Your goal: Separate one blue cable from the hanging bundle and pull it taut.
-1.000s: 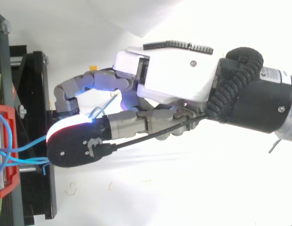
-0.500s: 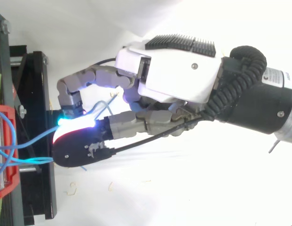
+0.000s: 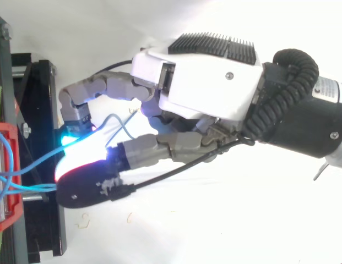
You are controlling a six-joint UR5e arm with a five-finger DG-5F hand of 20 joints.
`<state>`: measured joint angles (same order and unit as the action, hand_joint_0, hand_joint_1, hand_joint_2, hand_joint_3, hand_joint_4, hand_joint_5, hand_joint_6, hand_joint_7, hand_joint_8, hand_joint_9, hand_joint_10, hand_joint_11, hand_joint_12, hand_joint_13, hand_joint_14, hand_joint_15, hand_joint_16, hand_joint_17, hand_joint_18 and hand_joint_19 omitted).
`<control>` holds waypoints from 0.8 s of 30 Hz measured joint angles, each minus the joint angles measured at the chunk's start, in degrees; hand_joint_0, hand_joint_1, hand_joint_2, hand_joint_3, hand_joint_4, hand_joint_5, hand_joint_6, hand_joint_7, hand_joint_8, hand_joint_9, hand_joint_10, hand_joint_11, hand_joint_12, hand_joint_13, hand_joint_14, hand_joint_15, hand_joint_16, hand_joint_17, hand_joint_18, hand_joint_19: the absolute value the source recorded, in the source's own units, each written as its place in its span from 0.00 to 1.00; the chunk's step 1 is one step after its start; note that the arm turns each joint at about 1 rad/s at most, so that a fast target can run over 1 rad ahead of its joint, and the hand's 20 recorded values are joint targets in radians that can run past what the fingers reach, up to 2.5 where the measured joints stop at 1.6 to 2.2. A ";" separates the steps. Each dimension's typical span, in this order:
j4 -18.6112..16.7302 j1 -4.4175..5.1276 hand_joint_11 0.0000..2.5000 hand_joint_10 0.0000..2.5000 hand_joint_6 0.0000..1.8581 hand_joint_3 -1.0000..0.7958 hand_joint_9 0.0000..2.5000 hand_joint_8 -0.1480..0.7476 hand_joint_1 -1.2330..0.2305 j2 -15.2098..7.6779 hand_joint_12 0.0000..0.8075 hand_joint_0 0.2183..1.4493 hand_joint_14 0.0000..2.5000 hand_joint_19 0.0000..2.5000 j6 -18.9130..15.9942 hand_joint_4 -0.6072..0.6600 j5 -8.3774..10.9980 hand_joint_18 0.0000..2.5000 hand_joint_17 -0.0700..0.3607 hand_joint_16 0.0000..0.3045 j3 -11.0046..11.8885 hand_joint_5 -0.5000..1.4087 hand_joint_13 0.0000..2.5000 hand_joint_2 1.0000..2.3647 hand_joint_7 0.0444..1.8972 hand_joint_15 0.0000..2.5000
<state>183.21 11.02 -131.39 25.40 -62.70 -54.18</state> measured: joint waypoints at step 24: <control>2.64 0.01 0.86 0.43 0.27 0.32 0.93 0.33 0.38 1.24 0.38 0.44 0.60 0.59 8.90 0.42 0.63 0.52 0.37 0.13 1.53 0.34 0.58 0.00 0.70 0.48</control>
<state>185.85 11.03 -130.15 34.30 -62.07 -52.65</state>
